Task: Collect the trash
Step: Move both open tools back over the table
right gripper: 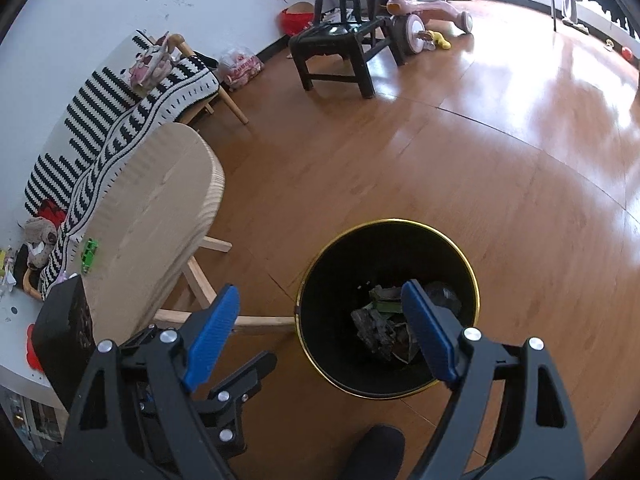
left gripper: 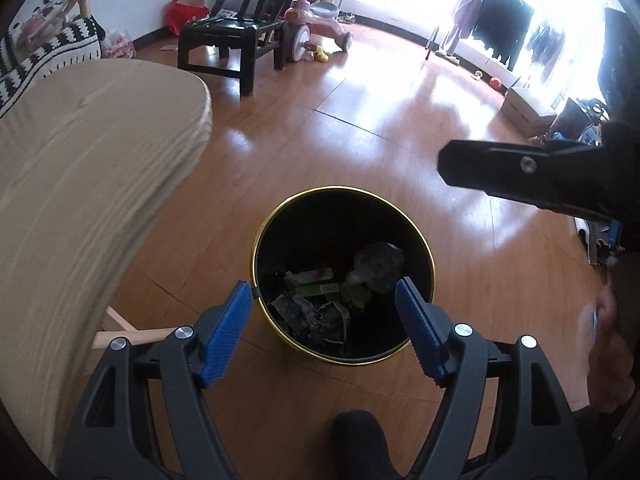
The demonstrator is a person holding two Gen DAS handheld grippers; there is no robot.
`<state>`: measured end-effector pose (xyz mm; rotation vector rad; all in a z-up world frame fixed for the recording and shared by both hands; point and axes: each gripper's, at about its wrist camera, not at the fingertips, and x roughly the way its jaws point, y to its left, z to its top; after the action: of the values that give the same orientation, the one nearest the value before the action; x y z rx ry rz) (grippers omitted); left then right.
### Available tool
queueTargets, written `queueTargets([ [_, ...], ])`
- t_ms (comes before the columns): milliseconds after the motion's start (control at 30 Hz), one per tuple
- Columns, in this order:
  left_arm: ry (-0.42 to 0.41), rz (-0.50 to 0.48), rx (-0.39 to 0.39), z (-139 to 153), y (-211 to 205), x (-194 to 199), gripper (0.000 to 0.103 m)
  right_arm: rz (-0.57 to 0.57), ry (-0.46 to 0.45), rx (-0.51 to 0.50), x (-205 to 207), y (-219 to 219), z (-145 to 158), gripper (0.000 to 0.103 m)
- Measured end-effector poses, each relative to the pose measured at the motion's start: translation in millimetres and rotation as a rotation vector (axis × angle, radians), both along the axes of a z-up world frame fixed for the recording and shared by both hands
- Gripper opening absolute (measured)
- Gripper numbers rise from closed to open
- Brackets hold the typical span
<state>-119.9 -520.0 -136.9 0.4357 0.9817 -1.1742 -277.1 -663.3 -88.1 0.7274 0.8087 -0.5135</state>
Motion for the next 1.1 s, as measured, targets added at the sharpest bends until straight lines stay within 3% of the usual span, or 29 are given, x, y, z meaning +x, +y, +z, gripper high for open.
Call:
queueTargets([
  [300, -0.038, 0.040, -0.087, 52, 57, 12, 0.082, 0.043, -0.049, -0.077, 21, 33, 37, 0.081],
  [600, -0.130, 0.233, -0.136, 99, 172, 65, 0.091, 0.192, -0.083, -0.166, 86, 106, 76, 0.081],
  [900, -0.206, 0.517, -0.060, 93, 313, 137, 0.091, 0.379, -0.095, -0.208, 180, 213, 91, 0.082],
  [1100, -0.240, 0.662, 0.009, 75, 385, 176, 0.091, 0.490, -0.077, -0.242, 243, 277, 89, 0.084],
])
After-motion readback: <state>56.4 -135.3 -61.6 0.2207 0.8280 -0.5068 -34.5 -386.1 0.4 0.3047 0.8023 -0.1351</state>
